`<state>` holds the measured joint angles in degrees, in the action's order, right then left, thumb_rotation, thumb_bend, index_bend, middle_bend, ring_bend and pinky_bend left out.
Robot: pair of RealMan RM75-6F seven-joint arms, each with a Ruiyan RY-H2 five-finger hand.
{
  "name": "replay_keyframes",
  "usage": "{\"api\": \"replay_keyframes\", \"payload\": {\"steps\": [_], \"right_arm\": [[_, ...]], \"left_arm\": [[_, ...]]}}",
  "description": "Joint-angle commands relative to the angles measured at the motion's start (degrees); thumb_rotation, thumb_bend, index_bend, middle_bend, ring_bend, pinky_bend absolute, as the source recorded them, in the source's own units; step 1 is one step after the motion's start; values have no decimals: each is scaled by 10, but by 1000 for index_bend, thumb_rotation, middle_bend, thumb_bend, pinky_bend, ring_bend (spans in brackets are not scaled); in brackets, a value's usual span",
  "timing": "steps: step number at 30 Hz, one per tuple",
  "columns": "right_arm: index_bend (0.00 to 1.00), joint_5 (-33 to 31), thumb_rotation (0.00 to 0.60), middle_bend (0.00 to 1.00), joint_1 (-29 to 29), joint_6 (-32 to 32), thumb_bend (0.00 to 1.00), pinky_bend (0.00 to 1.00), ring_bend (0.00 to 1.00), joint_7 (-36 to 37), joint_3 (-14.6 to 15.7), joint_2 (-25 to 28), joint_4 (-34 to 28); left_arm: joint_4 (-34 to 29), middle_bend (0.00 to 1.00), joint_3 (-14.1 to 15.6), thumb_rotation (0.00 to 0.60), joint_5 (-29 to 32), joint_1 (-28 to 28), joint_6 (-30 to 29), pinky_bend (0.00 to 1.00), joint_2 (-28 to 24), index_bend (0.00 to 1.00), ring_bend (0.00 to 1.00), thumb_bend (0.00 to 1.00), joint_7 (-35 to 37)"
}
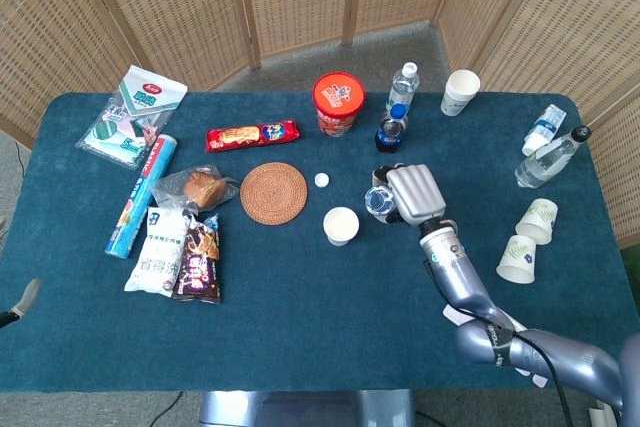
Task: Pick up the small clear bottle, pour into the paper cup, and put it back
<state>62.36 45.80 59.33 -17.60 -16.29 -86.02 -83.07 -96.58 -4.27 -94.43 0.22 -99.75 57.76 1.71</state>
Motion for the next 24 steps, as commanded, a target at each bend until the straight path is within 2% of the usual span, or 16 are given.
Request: {"api": "replay_keyframes", "payload": {"steps": [1,24], "right_arm": [[603,15,600,605,8,12,257,656,603,-24,6,-12,19],[596,40,600,604,33,62,239,656,603,-197,26,-81,82]], "left_arm": [[0,77,1,369,-1,0,0,44,0,87,2,379,0],[8,79,5,369,-2,-2,6,44,9,85,2,379,7]]}}
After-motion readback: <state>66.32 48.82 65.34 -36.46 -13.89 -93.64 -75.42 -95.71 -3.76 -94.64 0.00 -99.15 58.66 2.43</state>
